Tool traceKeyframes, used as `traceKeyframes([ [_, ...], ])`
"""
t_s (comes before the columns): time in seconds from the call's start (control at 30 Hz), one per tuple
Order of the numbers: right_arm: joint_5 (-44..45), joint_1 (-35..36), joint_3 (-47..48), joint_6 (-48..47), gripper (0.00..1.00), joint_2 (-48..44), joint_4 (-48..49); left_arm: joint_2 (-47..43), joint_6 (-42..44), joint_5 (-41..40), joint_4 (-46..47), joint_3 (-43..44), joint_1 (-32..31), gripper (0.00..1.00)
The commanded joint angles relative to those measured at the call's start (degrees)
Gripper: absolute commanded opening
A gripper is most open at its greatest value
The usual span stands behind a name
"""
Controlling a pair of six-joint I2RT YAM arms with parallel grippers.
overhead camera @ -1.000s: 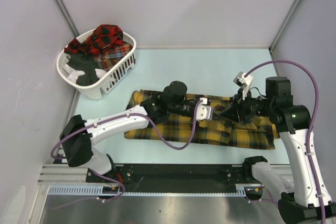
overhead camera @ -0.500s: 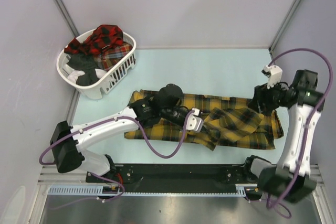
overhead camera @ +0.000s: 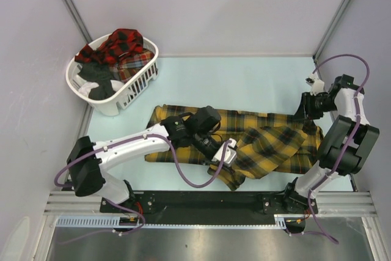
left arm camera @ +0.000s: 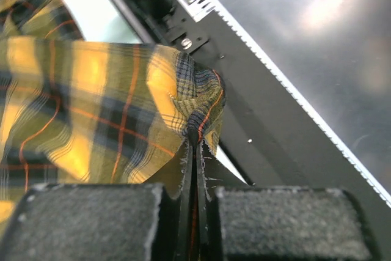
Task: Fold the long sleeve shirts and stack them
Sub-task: Fold the shirt
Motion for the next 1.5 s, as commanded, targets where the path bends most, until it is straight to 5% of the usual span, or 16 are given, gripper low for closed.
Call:
traceKeyframes([
  [0.0,2.40,0.80,1.47,4.08,0.34,3.34,5.22,-0.79,5.68,4.44,-6.51,5.31,-2.18,0.02],
  [0.4,13.84,-2.98,-0.56,0.30,0.30,12.23,7.07,3.51,0.78,6.99,-7.78,10.68,-4.20,0.06],
  [0.63,14.37,-2.98,3.83,-2.51,0.32,7.23,3.21,8.96,-35.37,2.68,19.81,10.15,-1.57,0.08],
  [0.83,9.27,-1.49,7.18,-4.71,0.41,3.01,-4.53,12.04,-72.12,6.29,52.41,-4.14,12.83,0.17],
  [0.87,8.66,-0.44,7.00,-5.15,0.45,2.39,-5.41,12.39,-74.80,5.85,55.49,-9.31,14.85,0.20],
  [0.93,7.51,0.96,6.30,-5.67,0.48,0.46,-7.34,13.53,-77.54,2.19,56.68,-12.86,20.13,0.53],
  [1.0,5.94,2.98,4.29,-6.11,0.51,-1.82,-9.27,11.88,-75.20,-1.16,53.00,-16.90,24.77,0.72],
  [1.13,3.56,6.06,0.59,-7.17,0.51,-5.87,-11.65,3.10,-59.04,-11.34,40.87,-19.64,27.88,0.75],
  [1.3,2.15,8.44,-3.19,-6.12,0.51,-8.25,-11.39,-5.71,-33.38,-31.72,27.40,-18.50,10.16,0.78],
  [1.47,1.36,8.18,-3.54,-5.59,0.48,-5.79,-11.65,-1.33,-25.44,-44.92,30.65,-18.50,-4.35,0.87],
])
